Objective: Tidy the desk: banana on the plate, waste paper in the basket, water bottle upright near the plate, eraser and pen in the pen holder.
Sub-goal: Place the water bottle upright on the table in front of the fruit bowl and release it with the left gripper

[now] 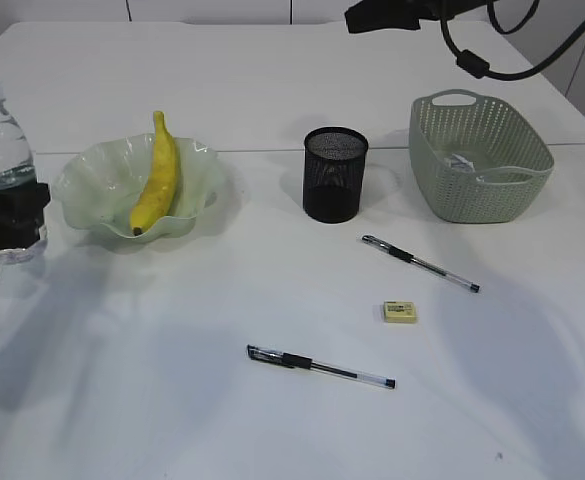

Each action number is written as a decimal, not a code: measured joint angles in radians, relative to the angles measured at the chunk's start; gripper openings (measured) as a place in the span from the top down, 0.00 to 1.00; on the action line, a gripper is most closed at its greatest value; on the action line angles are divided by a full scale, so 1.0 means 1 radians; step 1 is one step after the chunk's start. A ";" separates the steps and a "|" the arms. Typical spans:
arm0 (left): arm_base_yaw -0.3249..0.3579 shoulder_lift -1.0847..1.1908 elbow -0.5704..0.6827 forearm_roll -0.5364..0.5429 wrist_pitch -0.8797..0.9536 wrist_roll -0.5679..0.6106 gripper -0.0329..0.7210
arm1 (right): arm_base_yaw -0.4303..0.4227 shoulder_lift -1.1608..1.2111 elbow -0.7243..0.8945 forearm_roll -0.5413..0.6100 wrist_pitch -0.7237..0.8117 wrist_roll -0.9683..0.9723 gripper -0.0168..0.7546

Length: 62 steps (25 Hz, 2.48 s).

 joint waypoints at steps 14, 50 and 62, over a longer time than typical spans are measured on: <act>0.060 0.081 -0.008 -0.096 0.000 0.059 0.45 | 0.000 0.000 0.000 0.000 0.000 -0.005 0.22; 0.087 0.291 -0.193 -0.056 -0.072 0.061 0.45 | 0.000 0.000 0.000 -0.002 0.002 -0.025 0.22; 0.087 0.291 -0.193 -0.126 -0.072 0.061 0.45 | 0.000 0.000 0.000 -0.002 0.002 -0.025 0.22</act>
